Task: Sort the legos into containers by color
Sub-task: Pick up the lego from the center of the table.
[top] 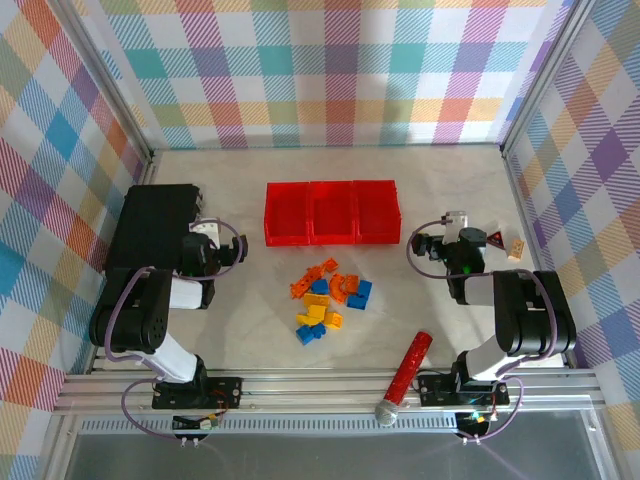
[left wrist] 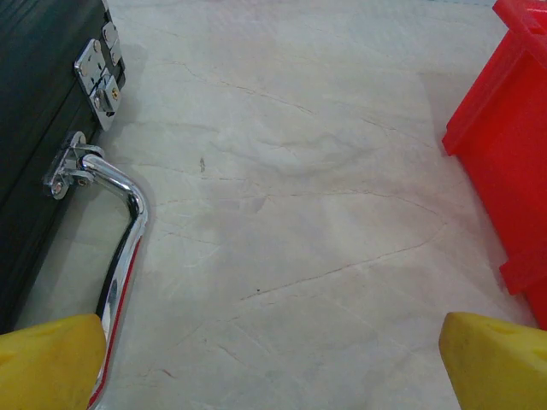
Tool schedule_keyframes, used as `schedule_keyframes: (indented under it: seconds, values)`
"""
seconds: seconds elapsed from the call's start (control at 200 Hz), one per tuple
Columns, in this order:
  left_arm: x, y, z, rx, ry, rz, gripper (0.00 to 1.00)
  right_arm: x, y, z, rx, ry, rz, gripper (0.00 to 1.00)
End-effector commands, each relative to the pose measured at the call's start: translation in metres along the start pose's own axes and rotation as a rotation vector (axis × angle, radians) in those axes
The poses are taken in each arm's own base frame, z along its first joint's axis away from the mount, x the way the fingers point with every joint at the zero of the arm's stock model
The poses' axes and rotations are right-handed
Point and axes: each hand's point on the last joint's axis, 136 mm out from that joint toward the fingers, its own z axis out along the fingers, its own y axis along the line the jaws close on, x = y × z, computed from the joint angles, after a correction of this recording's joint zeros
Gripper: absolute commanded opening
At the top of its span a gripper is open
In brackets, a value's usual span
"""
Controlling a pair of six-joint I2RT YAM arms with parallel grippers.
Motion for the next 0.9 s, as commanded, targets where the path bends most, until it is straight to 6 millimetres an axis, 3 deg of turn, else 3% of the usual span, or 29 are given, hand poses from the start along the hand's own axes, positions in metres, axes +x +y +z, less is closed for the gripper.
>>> schedule_keyframes:
  seconds: [0.0,0.895]
  values:
    - [-0.0143,-0.0022,0.0007,0.002,-0.036,0.017,1.0,-0.0125,0.001,0.001,-0.014,-0.032,-0.004,0.99]
    - [-0.0135,-0.0021,0.0004,0.0,-0.036,0.018,1.0,-0.0131,-0.0016,0.0016,0.001,-0.03,0.006,0.99]
